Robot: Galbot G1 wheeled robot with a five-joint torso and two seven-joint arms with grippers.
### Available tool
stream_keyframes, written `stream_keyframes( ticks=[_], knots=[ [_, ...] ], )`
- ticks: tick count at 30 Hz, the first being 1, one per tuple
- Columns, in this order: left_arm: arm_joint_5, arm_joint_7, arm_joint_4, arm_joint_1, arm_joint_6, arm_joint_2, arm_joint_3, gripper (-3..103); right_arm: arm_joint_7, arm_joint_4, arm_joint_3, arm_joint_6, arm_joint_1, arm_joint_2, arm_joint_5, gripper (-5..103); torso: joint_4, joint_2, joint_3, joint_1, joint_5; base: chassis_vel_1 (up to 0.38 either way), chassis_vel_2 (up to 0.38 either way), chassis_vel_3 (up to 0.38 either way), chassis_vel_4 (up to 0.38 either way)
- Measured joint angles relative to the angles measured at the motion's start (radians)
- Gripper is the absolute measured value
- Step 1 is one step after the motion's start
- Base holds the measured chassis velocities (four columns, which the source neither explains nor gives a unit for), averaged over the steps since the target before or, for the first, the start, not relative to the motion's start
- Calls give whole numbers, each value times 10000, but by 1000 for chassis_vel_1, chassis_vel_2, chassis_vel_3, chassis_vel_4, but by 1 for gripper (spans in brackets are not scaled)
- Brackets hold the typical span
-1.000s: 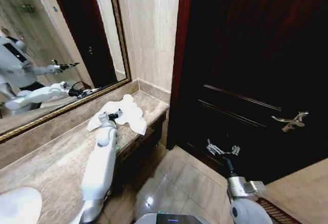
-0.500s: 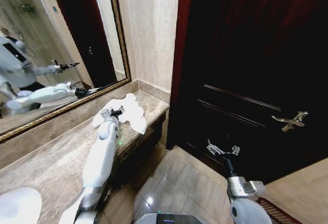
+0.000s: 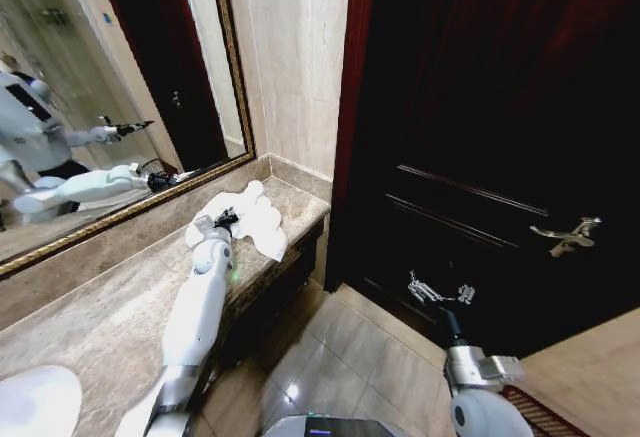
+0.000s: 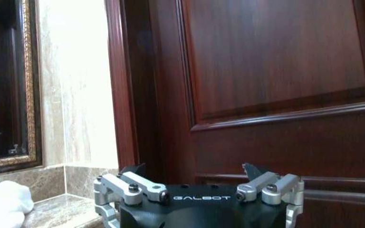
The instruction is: Discard the used towel into the hamper.
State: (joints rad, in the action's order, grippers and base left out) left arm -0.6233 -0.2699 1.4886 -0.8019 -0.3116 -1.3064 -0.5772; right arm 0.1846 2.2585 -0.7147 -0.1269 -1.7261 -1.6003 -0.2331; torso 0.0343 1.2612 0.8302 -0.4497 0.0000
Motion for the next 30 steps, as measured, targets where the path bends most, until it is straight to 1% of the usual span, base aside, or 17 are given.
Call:
stream_keyframes(
  ticks=[3,8,11,13,14,15,16,18,20,21,23,24,25,26,27,29,30],
  knots=[
    [-22,64,38,-73,62,42,-23,2,-9,0,-19,0,0,19,-2,100,1,0,0,0,1,0,0,0,0],
    [61,186,118,-230,349,78,-58,2,-23,0,-42,-35,-3,28,-9,100,0,0,0,0,0,0,0,0,0],
    [248,309,489,-494,810,70,-84,2,-24,-6,-21,-69,20,8,-2,100,0,0,0,0,0,0,0,0,0],
    [298,349,561,-549,860,67,-86,2,-24,-9,-16,-69,27,5,-1,100,0,0,0,0,0,0,0,0,0],
    [608,674,1040,-901,1192,32,-121,2,-24,-37,9,-70,61,-14,4,100,1,0,0,0,0,0,0,0,0],
    [608,674,1040,-901,1192,32,-121,2,-24,-37,9,-70,61,-14,4,100,1,0,0,0,0,0,0,0,0],
    [763,731,1238,-1038,1354,11,-134,2,-23,-42,20,-71,72,-16,10,100,0,0,0,0,1,0,0,0,0],
    [1215,937,1959,-1523,1827,-73,-205,2,-64,-45,57,-103,119,-20,12,100,1,0,0,0,-1,0,0,0,0],
    [1527,1188,2736,-2031,2075,-156,-285,2,-96,-10,63,-110,127,-3,-5,100,1,0,0,0,1,0,0,0,0],
    [1527,1188,2736,-2031,2075,-156,-285,2,-96,-10,63,-110,127,-3,-5,100,1,0,0,0,1,0,0,0,0],
    [1974,1400,3833,-2701,2133,-310,-412,2,-101,83,64,-117,109,38,-26,100,-1,0,-1,0,2,0,0,0,0],
    [2157,1466,4197,-2927,2088,-374,-472,2,-101,115,72,-129,96,47,-31,100,1,1,-1,1,3,0,0,0,0],
    [2157,1466,4197,-2927,2088,-374,-472,2,-101,115,72,-129,96,47,-31,100,1,1,-1,1,3,0,0,0,0],
    [2457,1560,4953,-3476,2028,-508,-543,2,-124,165,100,-188,79,57,16,100,1,0,-1,1,1,0,0,0,0],
    [2584,1607,5471,-3856,1964,-605,-572,2,-232,170,120,-304,94,54,221,100,1,1,-1,1,1,0,0,0,0],
    [2630,1632,5631,-3972,1946,-639,-580,2,-274,170,122,-353,104,52,321,100,2,1,-1,1,1,0,0,0,0],
    [2843,1765,6207,-4385,1906,-770,-627,2,-393,151,114,-539,158,38,728,100,0,1,-1,1,3,0,0,0,0]
  ],
)
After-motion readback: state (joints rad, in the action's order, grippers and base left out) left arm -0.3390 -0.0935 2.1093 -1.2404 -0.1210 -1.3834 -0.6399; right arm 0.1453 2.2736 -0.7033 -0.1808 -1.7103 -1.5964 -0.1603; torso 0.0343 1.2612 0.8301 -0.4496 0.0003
